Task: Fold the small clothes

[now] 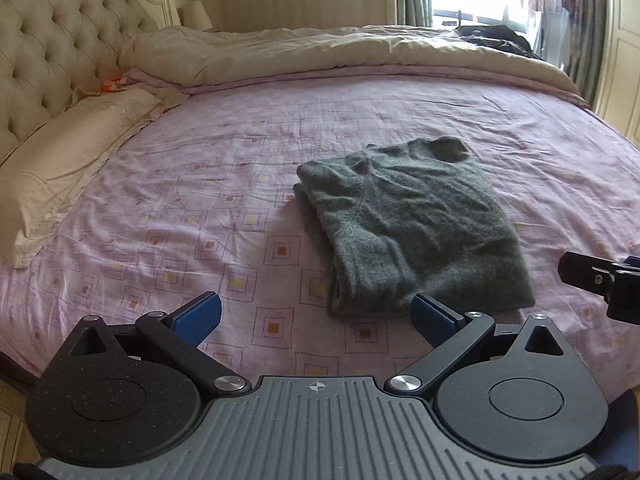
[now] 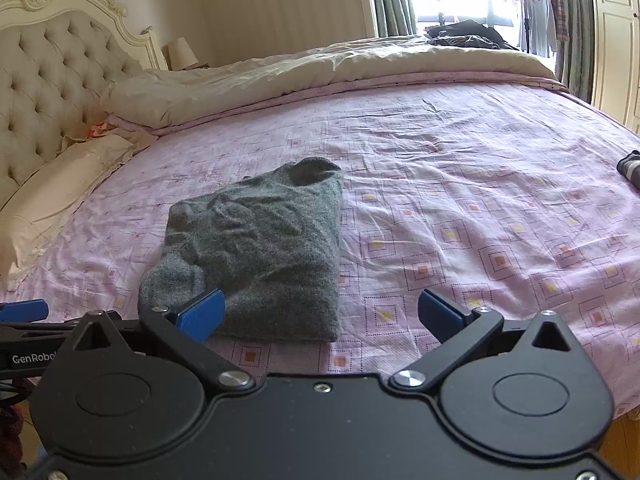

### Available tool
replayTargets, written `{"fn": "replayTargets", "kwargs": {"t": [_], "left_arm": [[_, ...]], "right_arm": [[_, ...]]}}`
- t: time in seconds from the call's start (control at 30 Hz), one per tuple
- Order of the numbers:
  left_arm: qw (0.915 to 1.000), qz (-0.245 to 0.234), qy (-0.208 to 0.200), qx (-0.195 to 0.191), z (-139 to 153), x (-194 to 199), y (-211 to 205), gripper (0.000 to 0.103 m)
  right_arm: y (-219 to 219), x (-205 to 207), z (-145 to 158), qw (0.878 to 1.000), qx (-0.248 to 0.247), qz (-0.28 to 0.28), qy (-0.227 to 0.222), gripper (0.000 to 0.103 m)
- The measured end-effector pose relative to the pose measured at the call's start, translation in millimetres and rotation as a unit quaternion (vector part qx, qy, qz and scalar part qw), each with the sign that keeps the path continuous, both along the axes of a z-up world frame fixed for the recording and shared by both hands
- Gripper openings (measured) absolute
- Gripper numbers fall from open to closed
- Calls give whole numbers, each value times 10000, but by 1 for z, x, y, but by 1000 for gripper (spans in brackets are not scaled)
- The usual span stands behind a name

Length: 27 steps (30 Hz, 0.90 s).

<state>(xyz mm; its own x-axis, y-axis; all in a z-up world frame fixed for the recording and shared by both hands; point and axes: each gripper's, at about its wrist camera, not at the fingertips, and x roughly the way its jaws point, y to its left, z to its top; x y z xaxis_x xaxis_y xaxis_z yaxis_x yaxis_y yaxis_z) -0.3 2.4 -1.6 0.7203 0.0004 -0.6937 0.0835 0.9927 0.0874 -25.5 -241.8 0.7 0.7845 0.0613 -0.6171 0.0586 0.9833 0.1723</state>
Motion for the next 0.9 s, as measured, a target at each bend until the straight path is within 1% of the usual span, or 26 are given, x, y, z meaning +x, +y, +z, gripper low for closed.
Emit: {"fn": "replayTargets", "kwargs": {"t": [0.1,0.2,0.27,0.33,0.43,0.57,0.9], "left_arm": [[9998,-15,107,-144,4,-3,0,103],[9996,-48,179,-192,7,-5,-2,103],[9997,-50,190,-152,9,-6,-3,103],[9997,18,235,-27,10,-5,-6,103],[9996,96,254,100,12,-5,-8,103],[9994,79,324,-115,13,-3,-4,103],[9992,72,350,-172,13,0,-6,102]], "right_arm": [[1,-2,4,10000,27,-6,-40,103],[3,-3,7,10000,57,-10,-26,103],[5,-2,8,9999,-22,-103,62,103],[6,0,9,9996,-68,-181,195,103],[4,0,10,9998,4,-112,191,103],[3,-1,11,9997,2,-131,189,103],[-3,2,10,9993,-54,-227,304,103]]}}
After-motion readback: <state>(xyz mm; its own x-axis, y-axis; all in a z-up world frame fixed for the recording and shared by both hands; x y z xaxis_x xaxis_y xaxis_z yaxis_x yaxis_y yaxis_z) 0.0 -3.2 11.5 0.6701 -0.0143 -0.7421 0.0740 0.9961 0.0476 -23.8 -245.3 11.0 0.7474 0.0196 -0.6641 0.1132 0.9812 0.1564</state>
